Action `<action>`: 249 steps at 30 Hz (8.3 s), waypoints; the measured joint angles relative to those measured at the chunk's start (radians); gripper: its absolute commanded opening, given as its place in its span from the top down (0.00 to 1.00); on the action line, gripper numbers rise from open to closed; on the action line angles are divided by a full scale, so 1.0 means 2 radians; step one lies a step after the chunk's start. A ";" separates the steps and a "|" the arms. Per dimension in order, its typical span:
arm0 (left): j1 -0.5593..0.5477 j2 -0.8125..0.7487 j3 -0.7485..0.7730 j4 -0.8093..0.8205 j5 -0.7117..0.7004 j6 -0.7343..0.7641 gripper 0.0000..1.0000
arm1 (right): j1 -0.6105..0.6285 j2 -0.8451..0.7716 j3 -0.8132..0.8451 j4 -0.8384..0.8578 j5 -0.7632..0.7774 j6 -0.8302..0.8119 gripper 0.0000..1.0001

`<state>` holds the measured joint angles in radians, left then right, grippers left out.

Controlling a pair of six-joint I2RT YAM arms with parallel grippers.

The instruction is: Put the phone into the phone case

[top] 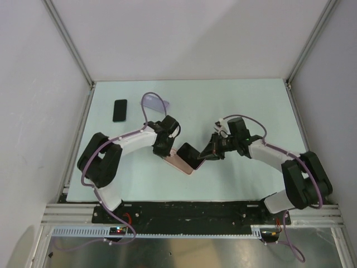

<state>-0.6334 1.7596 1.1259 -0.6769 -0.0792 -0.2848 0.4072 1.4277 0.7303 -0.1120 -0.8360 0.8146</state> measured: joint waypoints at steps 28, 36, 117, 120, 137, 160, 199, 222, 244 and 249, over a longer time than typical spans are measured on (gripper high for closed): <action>-0.012 -0.048 -0.078 0.046 -0.022 -0.093 1.00 | 0.065 0.192 0.052 0.094 -0.059 0.005 1.00; -0.013 -0.049 -0.081 0.049 -0.022 -0.093 1.00 | 0.053 0.227 0.061 0.111 -0.094 0.014 1.00; -0.047 -0.103 -0.157 0.129 -0.071 -0.314 1.00 | 0.122 0.010 -0.076 0.080 0.267 0.060 0.43; -0.049 -0.103 -0.158 0.135 -0.063 -0.316 1.00 | 0.127 0.017 -0.076 0.101 0.278 0.070 0.46; -0.050 -0.102 -0.159 0.141 -0.054 -0.315 1.00 | 0.123 0.051 -0.079 0.136 0.304 0.078 0.72; -0.050 -0.101 -0.158 0.142 -0.050 -0.294 0.99 | 0.184 0.041 -0.012 0.042 0.433 0.016 0.79; -0.011 -0.105 -0.090 0.162 -0.051 -0.257 0.58 | 0.172 0.066 0.008 0.028 0.389 -0.006 0.63; -0.011 -0.049 -0.061 0.161 -0.055 -0.252 0.91 | 0.173 0.066 0.008 0.029 0.389 -0.015 0.61; -0.010 -0.039 -0.086 0.198 -0.059 -0.283 1.00 | 0.175 0.066 0.008 0.029 0.393 -0.016 0.61; -0.007 -0.039 -0.107 0.223 -0.068 -0.291 1.00 | 0.175 0.066 0.008 0.028 0.393 -0.017 0.58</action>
<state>-0.6472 1.6821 0.9119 -0.2302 -0.2157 -0.8665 0.7574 1.5593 0.7467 -0.0551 -0.0490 0.7799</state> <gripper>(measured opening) 0.003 0.393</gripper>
